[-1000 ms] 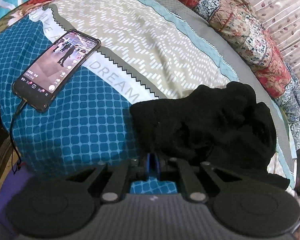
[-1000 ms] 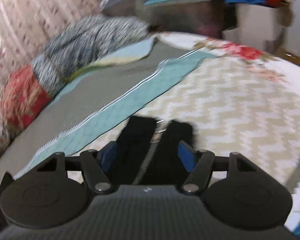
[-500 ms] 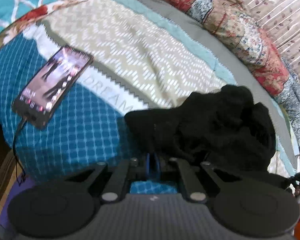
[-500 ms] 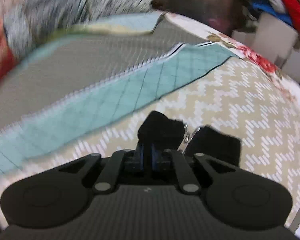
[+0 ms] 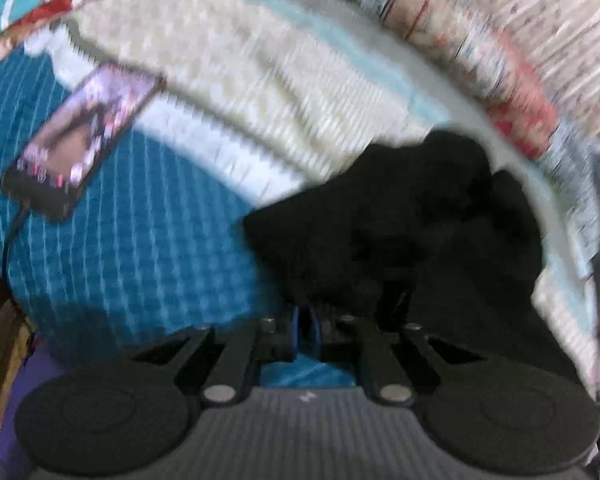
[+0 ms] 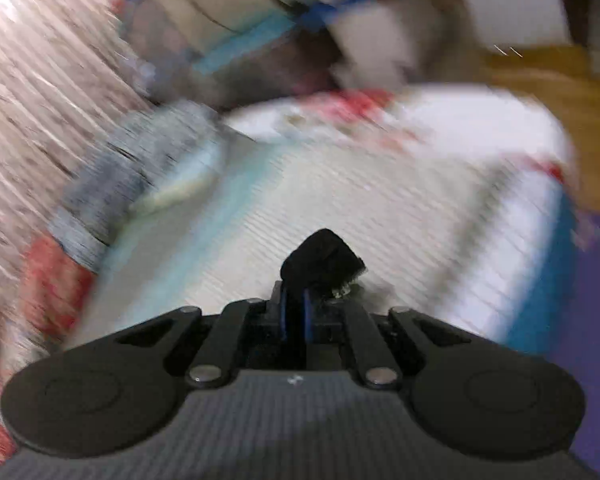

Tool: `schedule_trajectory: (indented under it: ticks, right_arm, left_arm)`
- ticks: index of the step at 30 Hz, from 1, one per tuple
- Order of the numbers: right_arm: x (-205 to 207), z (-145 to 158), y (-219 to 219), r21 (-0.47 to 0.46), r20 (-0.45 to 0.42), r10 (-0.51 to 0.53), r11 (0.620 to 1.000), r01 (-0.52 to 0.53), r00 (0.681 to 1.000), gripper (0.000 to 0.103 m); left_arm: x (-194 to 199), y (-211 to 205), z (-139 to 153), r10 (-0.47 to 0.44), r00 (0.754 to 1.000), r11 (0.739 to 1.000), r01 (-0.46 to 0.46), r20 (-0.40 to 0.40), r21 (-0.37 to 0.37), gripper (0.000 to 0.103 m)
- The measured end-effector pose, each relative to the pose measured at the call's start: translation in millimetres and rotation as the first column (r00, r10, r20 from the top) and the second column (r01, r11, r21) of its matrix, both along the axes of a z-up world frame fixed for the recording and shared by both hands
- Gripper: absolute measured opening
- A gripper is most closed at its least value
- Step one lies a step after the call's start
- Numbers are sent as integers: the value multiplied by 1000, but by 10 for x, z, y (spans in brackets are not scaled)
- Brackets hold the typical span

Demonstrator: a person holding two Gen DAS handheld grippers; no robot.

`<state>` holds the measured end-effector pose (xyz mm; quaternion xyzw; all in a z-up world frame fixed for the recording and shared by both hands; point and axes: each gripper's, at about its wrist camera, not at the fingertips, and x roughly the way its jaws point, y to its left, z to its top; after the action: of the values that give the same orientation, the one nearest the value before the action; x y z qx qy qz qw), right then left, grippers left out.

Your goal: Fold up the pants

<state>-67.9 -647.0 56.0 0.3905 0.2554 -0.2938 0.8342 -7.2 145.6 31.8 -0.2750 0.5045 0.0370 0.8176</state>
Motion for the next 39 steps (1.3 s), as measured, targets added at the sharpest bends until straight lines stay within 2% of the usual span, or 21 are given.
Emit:
schedule_trajectory:
  ticks: [1,2,3,5,8,10,13,14,16,18,22,24,25,27,28,29,30,31,32,36,39]
  right_arm:
    - [-121,-129,5,19,-40,-21,1000,22,999,28]
    - [-249,-230,15,28,-72,-47,998,49,996,48]
    - [-404,-286,62,26,-84,-84,996,86,993,53]
    - [-685,-275,163,-13,-73,-179,984,178,981,55]
    - [-837,-88,345,-122,-38,-260,960,253,965,54]
    - [-677,122,490,-186,-8,-176,967,171,984,54]
    - [-49,326,832,-199,10,100,975,-96,995,54]
    - [220,361,1023,-203,12,202,959,-196,979,55]
    - [729,343,1431,-179,24,389,908,-379,921,62]
    - [1214,221,1842,-127,48,537,840,-528,842,73]
    - [2040,-156,2588,-75,11,697,715,-695,717,78]
    - [2374,-336,2836,-50,-27,717,695,-717,697,79]
    - [2496,-415,2895,-23,-39,724,689,-725,689,79]
    - [2680,-542,2992,45,-52,741,672,-739,670,72]
    - [2729,-585,3018,66,-57,758,652,-755,650,33]
    - [2700,-549,3059,67,-73,777,630,-774,626,9]
    - [2664,-450,3060,21,-114,774,629,-777,623,8]
    - [2646,-270,3010,-50,-116,762,636,-770,637,8]
    - [2638,-88,2908,-120,-86,751,644,-756,654,8]
    - [2452,724,2460,-412,31,618,724,-554,785,8]
    - [2245,945,2078,-494,47,515,756,-428,856,8]
  left_arm:
    - [-30,-9,-56,-5,1000,1000,6,-17,14,12]
    - [-80,-22,-74,-14,1000,1000,14,-13,15,12]
    - [-127,-15,-53,-23,1000,1000,23,-3,8,13]
    - [-266,55,48,-28,999,1000,28,29,4,23]
    - [-474,293,235,12,993,1000,-9,115,-27,25]
    - [-472,470,346,55,986,998,-49,155,-44,25]
    - [-127,555,475,71,981,997,-74,183,13,25]
    - [30,533,501,60,979,998,-65,196,22,25]
    - [440,373,550,3,974,999,-15,225,52,29]
    - [901,131,573,-69,968,994,47,240,96,47]
    - [1672,-404,555,-213,944,971,177,250,159,63]
    - [2022,-676,509,-270,929,954,221,254,204,81]
    - [2175,-807,469,-289,924,946,234,252,225,82]
    - [2445,-1022,333,-330,917,931,277,223,238,81]
    - [2571,-1140,231,-354,915,922,307,194,236,77]
    - [2660,-1232,137,-376,913,912,333,161,241,45]
    - [2727,-1331,42,-399,910,898,363,115,247,11]
    - [2763,-1402,-35,-409,909,889,378,76,260,11]
    - [2734,-1417,-25,-400,912,888,363,85,282,10]
    - [2353,-1222,293,-349,901,924,284,259,257,9]
    - [1962,-1086,433,-315,881,943,251,352,217,9]
